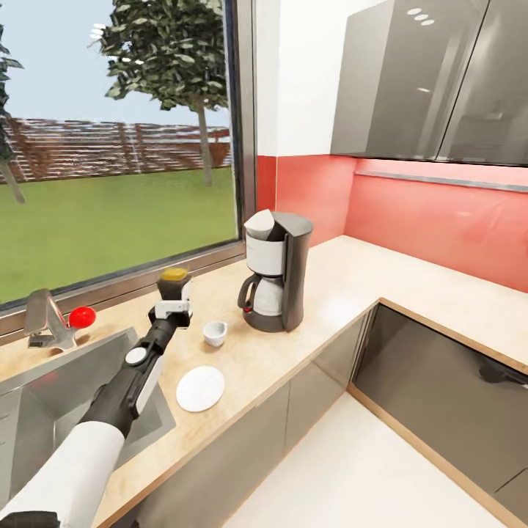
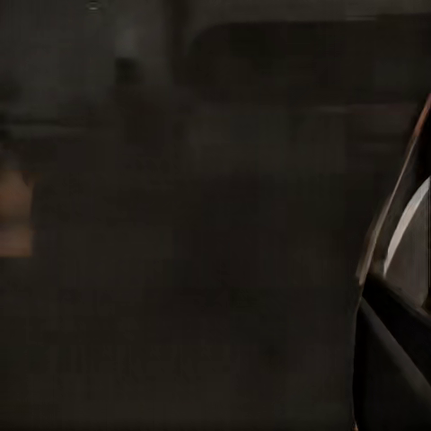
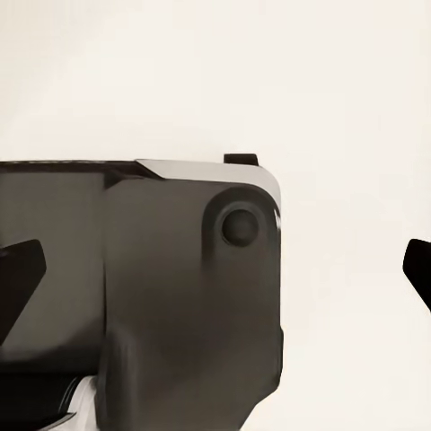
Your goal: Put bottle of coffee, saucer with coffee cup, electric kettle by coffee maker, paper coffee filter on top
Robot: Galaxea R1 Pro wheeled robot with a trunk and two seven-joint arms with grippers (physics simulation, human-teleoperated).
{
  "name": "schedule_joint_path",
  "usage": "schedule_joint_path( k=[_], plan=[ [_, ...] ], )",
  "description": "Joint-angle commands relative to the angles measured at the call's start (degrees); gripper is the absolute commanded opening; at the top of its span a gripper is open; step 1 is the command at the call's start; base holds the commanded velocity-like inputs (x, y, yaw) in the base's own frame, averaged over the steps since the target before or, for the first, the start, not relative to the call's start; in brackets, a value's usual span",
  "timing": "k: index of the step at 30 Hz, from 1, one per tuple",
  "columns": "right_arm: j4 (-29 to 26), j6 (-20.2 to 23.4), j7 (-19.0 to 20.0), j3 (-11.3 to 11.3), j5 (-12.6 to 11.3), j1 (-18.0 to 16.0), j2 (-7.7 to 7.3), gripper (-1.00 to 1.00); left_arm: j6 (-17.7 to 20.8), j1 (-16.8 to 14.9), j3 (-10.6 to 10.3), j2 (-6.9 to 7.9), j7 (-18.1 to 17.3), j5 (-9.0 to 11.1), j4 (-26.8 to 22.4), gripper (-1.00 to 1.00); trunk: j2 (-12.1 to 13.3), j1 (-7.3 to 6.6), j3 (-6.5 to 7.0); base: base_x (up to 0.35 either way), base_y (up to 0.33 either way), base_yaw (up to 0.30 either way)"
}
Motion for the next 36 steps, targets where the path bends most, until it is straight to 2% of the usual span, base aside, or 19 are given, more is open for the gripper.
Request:
schedule_joint_path(
  k=[1, 4, 16, 28, 36],
  plan=[
    [0.1, -0.2, -0.2, 0.1, 0.1, 0.0, 0.02, 1.0, 0.1, -1.2, 0.0, -0.77, 0.7, 0.2, 0.2, -1.0, -0.1, 0.03, -0.13, 0.0, 0.0, 0.0],
    [0.1, -0.2, -0.2, 0.0, 0.1, 0.0, 0.01, 1.0, 0.3, -2.0, -0.1, -1.38, 1.4, 0.0, 1.1, -1.0, -0.1, 0.03, -0.13, 0.0, 0.0, 0.0],
    [0.1, -0.1, -0.2, 0.0, 0.1, 0.0, 0.02, 1.0, 0.4, -1.7, 0.1, -1.37, 1.6, -0.1, 0.5, -1.0, -0.1, 0.03, -0.13, 0.003, -0.002, 0.0],
    [0.1, -0.1, -0.2, 0.1, 0.2, 0.0, 0.02, 1.0, 0.4, -1.6, 0.1, -1.45, 1.6, -0.1, 0.5, -1.0, -0.1, 0.03, -0.13, 0.213, -0.147, 0.0],
    [0.1, -0.1, -0.2, 0.1, 0.2, 0.0, 0.02, 1.0, 0.5, -1.6, 0.3, -0.94, 0.9, 0.1, 0.6, -1.0, -0.1, 0.03, -0.13, 0.198, -0.204, 0.0]
  ],
)
